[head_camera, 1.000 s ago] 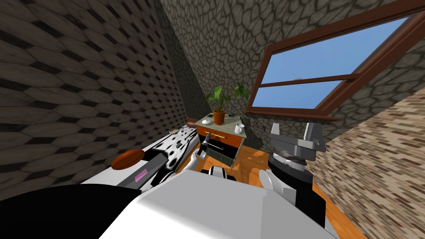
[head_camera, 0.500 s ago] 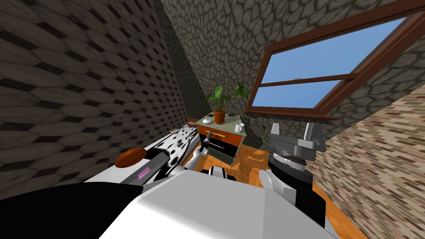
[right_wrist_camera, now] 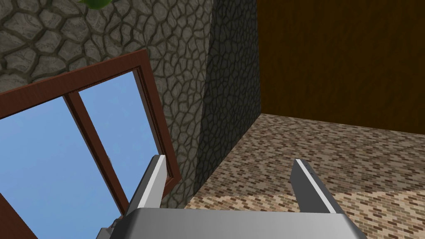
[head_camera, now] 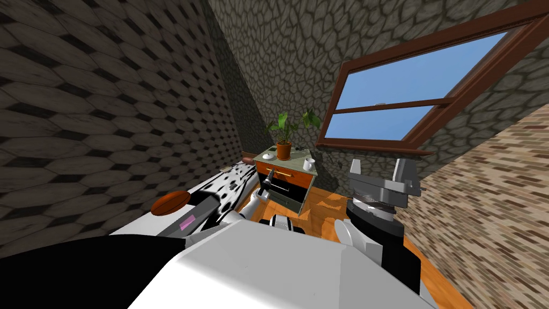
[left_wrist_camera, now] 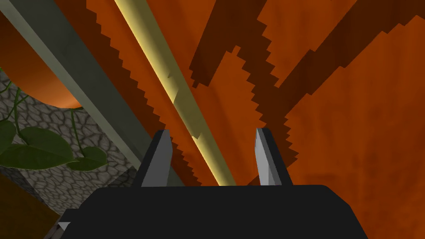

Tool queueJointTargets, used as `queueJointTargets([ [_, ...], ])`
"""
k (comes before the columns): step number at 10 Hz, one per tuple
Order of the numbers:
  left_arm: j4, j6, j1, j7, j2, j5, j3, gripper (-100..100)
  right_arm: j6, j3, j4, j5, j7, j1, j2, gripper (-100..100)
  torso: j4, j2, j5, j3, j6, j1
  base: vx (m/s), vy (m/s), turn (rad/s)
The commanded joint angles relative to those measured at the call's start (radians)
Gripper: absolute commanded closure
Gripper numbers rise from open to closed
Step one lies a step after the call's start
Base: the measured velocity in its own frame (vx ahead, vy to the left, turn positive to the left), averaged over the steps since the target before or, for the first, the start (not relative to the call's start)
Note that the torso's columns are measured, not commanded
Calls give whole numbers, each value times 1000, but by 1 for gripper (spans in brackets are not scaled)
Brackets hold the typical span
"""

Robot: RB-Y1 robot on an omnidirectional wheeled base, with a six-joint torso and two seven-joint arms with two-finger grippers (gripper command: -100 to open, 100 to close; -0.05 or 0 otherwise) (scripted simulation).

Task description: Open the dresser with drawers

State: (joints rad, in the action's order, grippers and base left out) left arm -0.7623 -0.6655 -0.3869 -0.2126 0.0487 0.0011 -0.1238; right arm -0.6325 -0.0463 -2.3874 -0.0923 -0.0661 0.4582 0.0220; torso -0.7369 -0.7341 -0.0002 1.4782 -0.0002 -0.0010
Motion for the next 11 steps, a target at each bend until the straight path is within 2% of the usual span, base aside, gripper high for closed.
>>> queueJointTargets([
  [1, -72, 15, 68, 23, 11, -27, -10, 100, 0, 0, 0, 0, 0, 0, 0, 0, 1, 1, 0, 1, 0, 0, 72, -30, 8],
  [2, -100, 15, 92, 23, 11, -27, -10, 100, 0, 0, 0, 0, 0, 0, 0, 0, 4, 1, 0, 1, 1, 0, 60, -24, 8],
  [3, -129, 23, 120, 39, 19, -47, -16, 100, 0, 0, 0, 0, 0, 0, 0, 0, 4, 2, 1, 1, 1, 1, 66, -24, -2],
  [5, -171, 23, 157, 39, 19, -47, -16, 100, 0, 0, 0, 0, 0, 0, 0, 0, 5, 4, 1, 2, 1, 2, 40, -11, -1],
  [6, -207, 31, 185, 54, 27, -66, -23, 100, 0, 0, 0, 0, 0, 0, 0, 0, 5, 3, 2, 2, 1, 3, 49, -12, -6],
  [8, -242, 31, 221, 54, 27, -66, -23, 100, 0, 0, 0, 0, 0, 0, 0, 0, 5, 3, 1, 2, 0, 2, 41, -11, 3],
  [9, -283, 39, 249, 69, 35, -85, -30, 100, 0, 0, 0, 0, 0, 0, 0, 0, 6, 2, 2, 1, 1, 2, 45, -9, -1],
  [11, -313, 39, 285, 69, 35, -85, -30, 100, 0, 0, 0, 0, 0, 0, 0, 0, 6, 3, 2, 2, 0, 2, 31, -12, -1],
])
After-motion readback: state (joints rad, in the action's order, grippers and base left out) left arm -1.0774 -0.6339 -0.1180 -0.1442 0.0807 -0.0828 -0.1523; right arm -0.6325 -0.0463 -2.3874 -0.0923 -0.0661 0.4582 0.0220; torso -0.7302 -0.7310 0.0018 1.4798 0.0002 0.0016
